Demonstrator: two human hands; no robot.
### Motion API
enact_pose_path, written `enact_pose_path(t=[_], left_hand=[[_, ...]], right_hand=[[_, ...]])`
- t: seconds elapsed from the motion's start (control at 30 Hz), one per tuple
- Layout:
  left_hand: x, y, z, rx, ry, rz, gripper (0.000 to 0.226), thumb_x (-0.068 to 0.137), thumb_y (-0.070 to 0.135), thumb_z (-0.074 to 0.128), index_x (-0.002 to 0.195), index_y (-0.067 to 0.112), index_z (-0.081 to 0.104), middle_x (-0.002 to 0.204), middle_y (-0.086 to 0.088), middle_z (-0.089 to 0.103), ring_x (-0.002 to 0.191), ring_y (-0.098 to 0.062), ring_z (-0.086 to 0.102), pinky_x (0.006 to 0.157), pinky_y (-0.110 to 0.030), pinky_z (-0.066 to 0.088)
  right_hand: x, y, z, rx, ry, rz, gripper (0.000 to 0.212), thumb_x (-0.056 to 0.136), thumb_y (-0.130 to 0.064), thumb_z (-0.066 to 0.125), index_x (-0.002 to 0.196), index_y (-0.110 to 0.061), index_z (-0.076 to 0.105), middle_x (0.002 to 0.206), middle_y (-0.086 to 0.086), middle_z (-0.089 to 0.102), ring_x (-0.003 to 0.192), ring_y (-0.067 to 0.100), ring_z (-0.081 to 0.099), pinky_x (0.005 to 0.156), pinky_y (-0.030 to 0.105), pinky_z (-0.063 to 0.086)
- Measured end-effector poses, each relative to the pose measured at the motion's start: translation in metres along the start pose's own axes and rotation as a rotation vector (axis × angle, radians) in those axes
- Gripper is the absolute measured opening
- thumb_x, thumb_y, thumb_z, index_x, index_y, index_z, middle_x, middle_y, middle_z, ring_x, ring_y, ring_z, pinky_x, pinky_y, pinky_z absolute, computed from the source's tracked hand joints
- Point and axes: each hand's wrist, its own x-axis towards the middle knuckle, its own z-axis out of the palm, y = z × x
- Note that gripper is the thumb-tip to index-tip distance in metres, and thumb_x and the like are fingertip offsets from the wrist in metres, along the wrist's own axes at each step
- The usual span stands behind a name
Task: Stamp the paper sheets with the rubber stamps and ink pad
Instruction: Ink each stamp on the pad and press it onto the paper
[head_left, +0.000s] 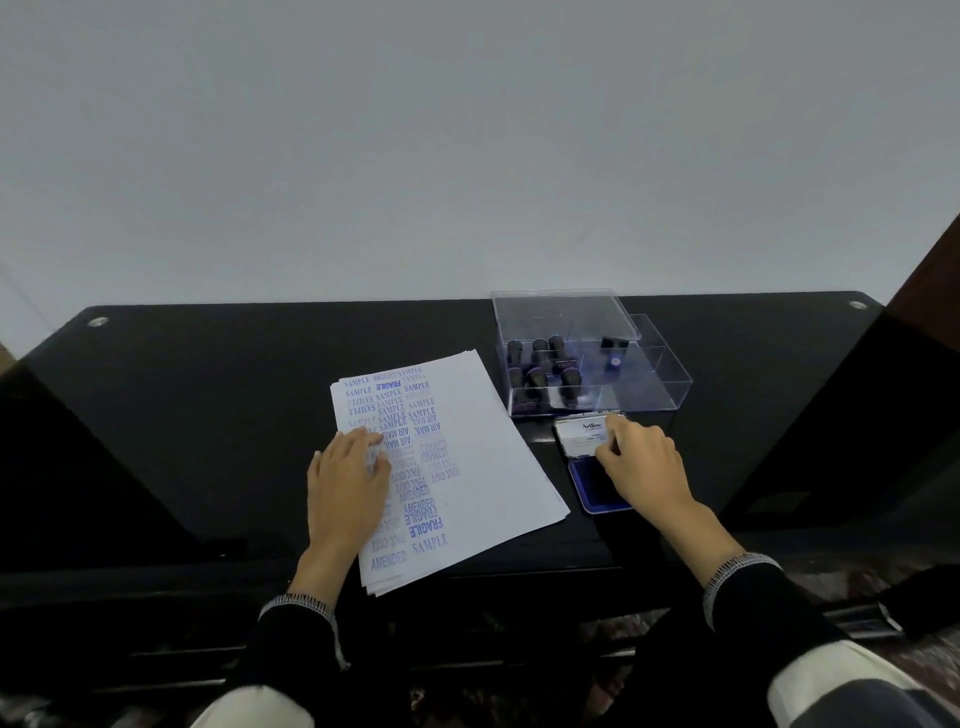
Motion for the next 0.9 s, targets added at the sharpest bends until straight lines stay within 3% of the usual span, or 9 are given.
enact_pose_path(t=[0.17, 0.4, 0.6, 0.77, 0.9], left_hand=[[-0.0007, 0.0002, 0.0012, 0.027, -0.012, -0.004, 0.031, 0.097, 0.025, 0.049, 0.127, 0.02, 0.055, 0.14, 0.003, 0.049, 0.134, -0.017, 0.04, 0.119, -0.043, 0.015], [-0.001, 0.0004, 0.0014, 0.043, -0.005, 0.009, 0.029, 0.097, 0.025, 0.048, 0.124, 0.021, 0.055, 0.137, 0.003, 0.05, 0.132, -0.016, 0.041, 0.118, -0.043, 0.015], [-0.0009, 0.0014, 0.0023, 0.057, 0.002, 0.019, 0.027, 0.097, 0.025, 0.047, 0.123, 0.02, 0.055, 0.136, 0.003, 0.05, 0.131, -0.016, 0.042, 0.118, -0.044, 0.016], [-0.0013, 0.0011, 0.0023, 0.066, -0.002, 0.022, 0.028, 0.097, 0.025, 0.047, 0.124, 0.02, 0.054, 0.137, 0.003, 0.05, 0.131, -0.016, 0.042, 0.118, -0.044, 0.017], [-0.0012, 0.0016, 0.0015, 0.066, -0.006, 0.024, 0.029, 0.097, 0.025, 0.047, 0.125, 0.02, 0.054, 0.138, 0.002, 0.049, 0.132, -0.017, 0.041, 0.118, -0.044, 0.016]], right_hand=[[-0.0035, -0.0093, -0.0001, -0.151, 0.006, -0.025, 0.011, 0.091, -0.011, 0.044, 0.082, -0.013, 0.037, 0.07, 0.008, 0.05, 0.063, 0.03, 0.043, 0.054, 0.034, 0.032], [-0.0014, -0.0046, 0.0039, -0.028, 0.027, 0.039, 0.016, 0.089, -0.011, 0.046, 0.076, -0.012, 0.037, 0.067, 0.009, 0.052, 0.063, 0.03, 0.049, 0.055, 0.034, 0.036], [-0.0049, -0.0106, 0.0057, -0.184, 0.034, 0.0, 0.011, 0.091, -0.009, 0.041, 0.083, -0.013, 0.035, 0.068, 0.007, 0.049, 0.06, 0.028, 0.044, 0.053, 0.032, 0.032], [-0.0022, -0.0064, 0.0059, -0.053, 0.051, 0.036, 0.015, 0.09, -0.01, 0.045, 0.078, -0.013, 0.036, 0.069, 0.01, 0.054, 0.061, 0.029, 0.047, 0.054, 0.033, 0.034], [-0.0047, -0.0094, 0.0052, -0.135, 0.043, 0.019, 0.009, 0.092, -0.011, 0.042, 0.085, -0.014, 0.038, 0.073, 0.009, 0.058, 0.061, 0.027, 0.046, 0.054, 0.032, 0.034]])
